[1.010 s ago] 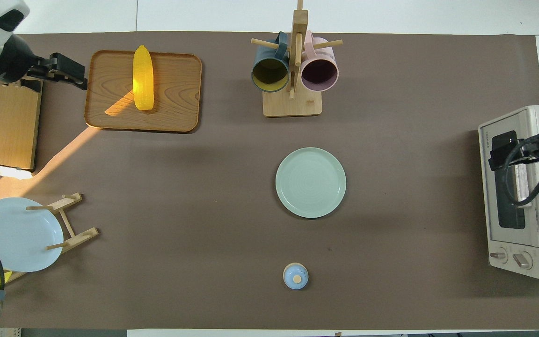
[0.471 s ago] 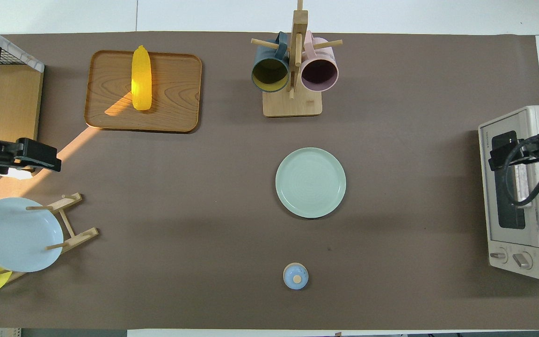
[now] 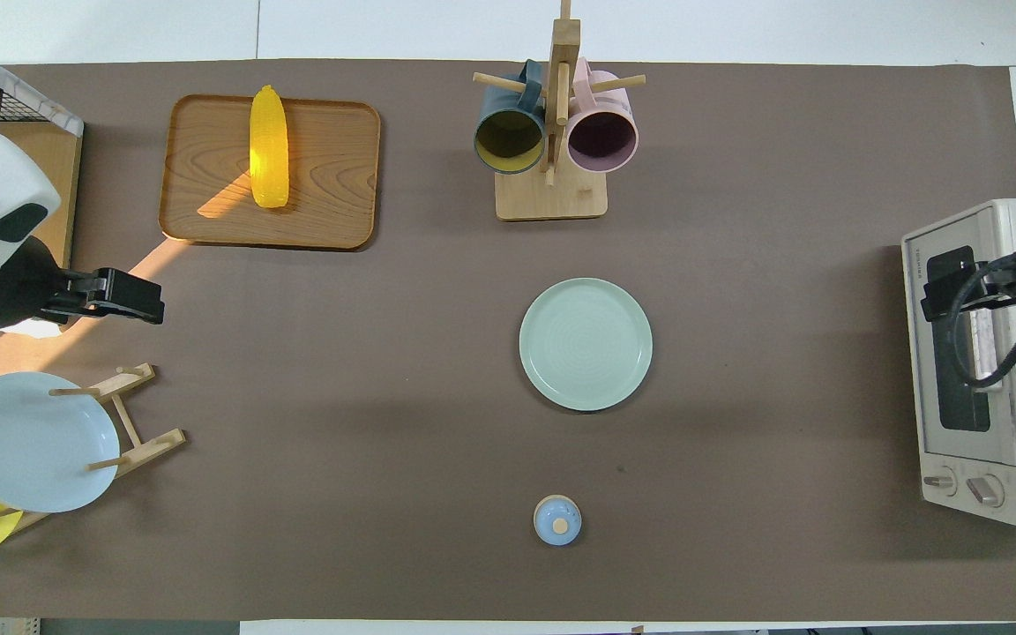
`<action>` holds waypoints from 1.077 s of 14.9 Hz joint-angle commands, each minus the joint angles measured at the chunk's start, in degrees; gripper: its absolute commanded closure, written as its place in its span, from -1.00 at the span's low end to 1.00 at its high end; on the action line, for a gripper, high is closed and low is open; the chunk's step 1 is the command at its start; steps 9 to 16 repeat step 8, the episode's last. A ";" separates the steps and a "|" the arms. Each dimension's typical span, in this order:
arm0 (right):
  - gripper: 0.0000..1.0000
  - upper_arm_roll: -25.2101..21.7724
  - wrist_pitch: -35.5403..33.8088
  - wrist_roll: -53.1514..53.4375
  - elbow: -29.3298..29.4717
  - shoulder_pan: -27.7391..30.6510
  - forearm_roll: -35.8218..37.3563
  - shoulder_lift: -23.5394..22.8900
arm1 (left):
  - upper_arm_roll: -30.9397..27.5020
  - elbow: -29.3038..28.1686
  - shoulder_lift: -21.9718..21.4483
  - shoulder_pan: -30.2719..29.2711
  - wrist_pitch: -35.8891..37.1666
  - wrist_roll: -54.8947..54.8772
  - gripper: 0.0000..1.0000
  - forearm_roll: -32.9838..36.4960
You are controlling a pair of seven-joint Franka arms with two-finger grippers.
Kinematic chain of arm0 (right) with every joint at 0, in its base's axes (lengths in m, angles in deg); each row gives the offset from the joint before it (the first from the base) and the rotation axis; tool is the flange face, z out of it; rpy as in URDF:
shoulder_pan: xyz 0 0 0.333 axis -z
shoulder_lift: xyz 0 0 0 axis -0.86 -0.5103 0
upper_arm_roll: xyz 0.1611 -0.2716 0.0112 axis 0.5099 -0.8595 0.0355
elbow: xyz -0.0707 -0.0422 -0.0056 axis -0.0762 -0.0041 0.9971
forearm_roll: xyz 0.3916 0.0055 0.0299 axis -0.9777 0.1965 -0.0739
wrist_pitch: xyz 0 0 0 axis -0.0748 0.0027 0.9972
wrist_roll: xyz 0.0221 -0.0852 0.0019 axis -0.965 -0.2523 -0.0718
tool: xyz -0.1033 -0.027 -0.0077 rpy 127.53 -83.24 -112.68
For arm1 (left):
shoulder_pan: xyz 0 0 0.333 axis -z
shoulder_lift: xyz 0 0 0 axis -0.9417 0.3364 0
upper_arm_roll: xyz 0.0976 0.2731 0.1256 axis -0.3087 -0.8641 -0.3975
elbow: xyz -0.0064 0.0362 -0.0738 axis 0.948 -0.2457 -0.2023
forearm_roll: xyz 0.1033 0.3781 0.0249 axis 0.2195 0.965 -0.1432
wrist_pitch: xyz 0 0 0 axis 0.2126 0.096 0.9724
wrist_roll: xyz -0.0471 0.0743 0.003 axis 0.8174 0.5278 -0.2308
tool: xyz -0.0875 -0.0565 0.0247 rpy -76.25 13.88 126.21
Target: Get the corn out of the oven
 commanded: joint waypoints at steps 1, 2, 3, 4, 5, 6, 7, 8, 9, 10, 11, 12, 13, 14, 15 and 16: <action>-1.00 0.21 -0.89 0.63 0.59 0.33 -1.38 0.07 | 0.19 2.69 1.38 -0.44 1.83 0.09 -1.00 0.85; -1.00 0.21 -0.89 0.63 0.59 0.33 -1.38 0.07 | 0.19 2.61 1.29 -0.53 1.57 -0.09 -1.00 0.85; -1.00 0.21 -0.89 0.63 0.59 0.33 -1.38 0.07 | 0.19 2.61 1.20 -0.62 1.40 -0.27 -1.00 0.85; -1.00 0.21 -0.89 0.63 0.59 0.33 -1.38 0.07 | 0.19 2.87 1.02 -0.71 1.57 -0.27 -1.00 0.85; -1.00 0.21 -0.89 0.63 0.59 0.33 -1.38 0.07 | 0.19 2.78 0.76 -0.79 1.31 -0.18 -1.00 0.85; -1.00 0.21 -0.89 0.63 0.59 0.33 -1.38 0.07 | 0.28 2.26 0.41 -0.97 0.87 -0.27 -1.00 0.85; -1.00 0.21 -0.89 0.63 0.59 0.33 -1.38 0.07 | 0.19 1.99 0.15 -1.06 0.69 -0.35 -1.00 0.85; -1.00 0.21 -0.89 0.63 0.59 0.33 -1.38 0.07 | 0.28 1.99 0.14 -0.80 0.69 -0.27 -1.00 0.85; -1.00 0.21 -0.89 0.63 0.59 0.33 -1.38 0.07 | 0.28 1.99 0.14 -0.80 0.69 -0.27 -1.00 0.85; -1.00 0.21 -0.89 0.63 0.59 0.33 -1.38 0.07 | 0.28 1.99 0.14 -0.80 0.69 -0.27 -1.00 0.85; -1.00 0.21 -0.89 0.63 0.59 0.33 -1.38 0.07 | 0.28 1.99 0.14 -0.80 0.69 -0.27 -1.00 0.85; -1.00 0.21 -0.89 0.63 0.59 0.33 -1.38 0.07 | 0.28 1.99 0.14 -0.80 0.69 -0.27 -1.00 0.85; -1.00 0.21 -0.89 0.63 0.59 0.33 -1.38 0.07 | 0.28 1.99 0.14 -0.80 0.69 -0.27 -1.00 0.85; -1.00 0.21 -0.89 0.63 0.59 0.33 -1.38 0.07 | 0.28 1.99 0.14 -0.80 0.69 -0.27 -1.00 0.85; -1.00 0.21 -0.89 0.63 0.59 0.33 -1.38 0.07 | 0.28 1.99 0.14 -0.80 0.69 -0.27 -1.00 0.85; -1.00 0.21 -0.89 0.63 0.59 0.33 -1.38 0.07 | 0.28 1.99 0.14 -0.80 0.69 -0.27 -1.00 0.85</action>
